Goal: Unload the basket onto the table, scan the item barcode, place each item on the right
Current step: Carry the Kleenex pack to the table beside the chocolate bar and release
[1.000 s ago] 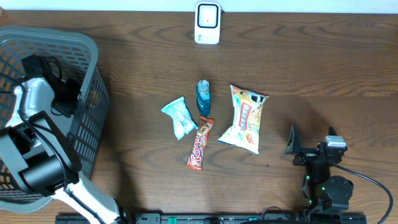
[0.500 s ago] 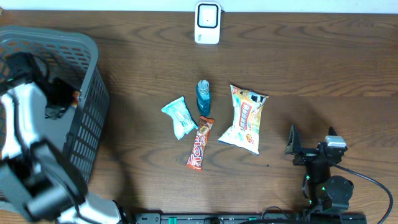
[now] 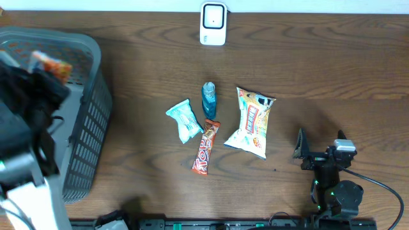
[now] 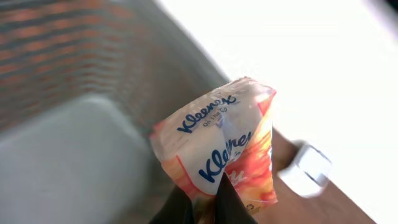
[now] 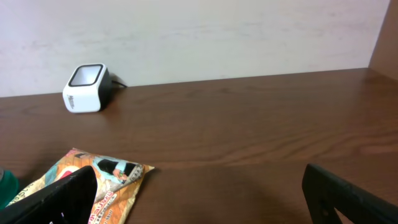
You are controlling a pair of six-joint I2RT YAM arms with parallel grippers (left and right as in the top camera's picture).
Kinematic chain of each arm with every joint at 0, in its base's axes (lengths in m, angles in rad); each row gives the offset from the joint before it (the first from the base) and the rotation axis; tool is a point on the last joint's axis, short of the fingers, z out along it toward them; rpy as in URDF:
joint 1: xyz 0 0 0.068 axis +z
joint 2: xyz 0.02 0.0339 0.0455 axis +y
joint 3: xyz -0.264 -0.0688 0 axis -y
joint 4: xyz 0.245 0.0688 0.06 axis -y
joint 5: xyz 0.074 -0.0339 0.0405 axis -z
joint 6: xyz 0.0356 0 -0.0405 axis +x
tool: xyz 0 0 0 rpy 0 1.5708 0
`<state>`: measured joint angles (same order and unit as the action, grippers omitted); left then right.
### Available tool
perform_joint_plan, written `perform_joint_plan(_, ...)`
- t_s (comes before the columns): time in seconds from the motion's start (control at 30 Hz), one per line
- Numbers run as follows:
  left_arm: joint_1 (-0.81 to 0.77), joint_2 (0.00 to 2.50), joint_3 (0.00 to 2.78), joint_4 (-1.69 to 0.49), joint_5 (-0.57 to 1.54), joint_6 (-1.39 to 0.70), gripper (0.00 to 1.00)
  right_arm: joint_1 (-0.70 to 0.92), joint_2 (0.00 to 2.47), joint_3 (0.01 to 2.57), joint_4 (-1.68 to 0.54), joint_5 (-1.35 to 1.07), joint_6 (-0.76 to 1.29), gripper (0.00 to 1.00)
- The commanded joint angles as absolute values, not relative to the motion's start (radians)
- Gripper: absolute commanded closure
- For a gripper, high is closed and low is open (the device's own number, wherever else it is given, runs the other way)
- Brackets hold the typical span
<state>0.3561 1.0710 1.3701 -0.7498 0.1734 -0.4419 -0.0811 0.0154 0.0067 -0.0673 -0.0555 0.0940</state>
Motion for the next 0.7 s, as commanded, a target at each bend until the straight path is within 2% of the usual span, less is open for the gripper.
perform_joint_plan(0.0, 0.159, 1.016, 1.378, -0.759, 0.197, -0.439, 0.93, -0.084, 0.012, 0.006, -0.071, -0.054, 0.088, 0.01)
perform_joint_plan(0.27, -0.237, 1.091, 1.341, -0.893, 0.110, -0.414, 0.93, -0.084, 0.012, 0.006, -0.071, -0.054, 0.088, 0.01)
perform_joint_plan(0.37, -0.355, 1.140, 1.302, -0.929, 0.081, -0.469, 0.93, -0.084, 0.012, 0.006, -0.071, -0.054, 0.088, 0.01)
perform_joint_plan(0.67, -0.635, 1.275, 1.129, -0.828, 0.081, -0.646, 0.93, -0.084, 0.012, 0.006, -0.071, -0.054, 0.088, 0.01)
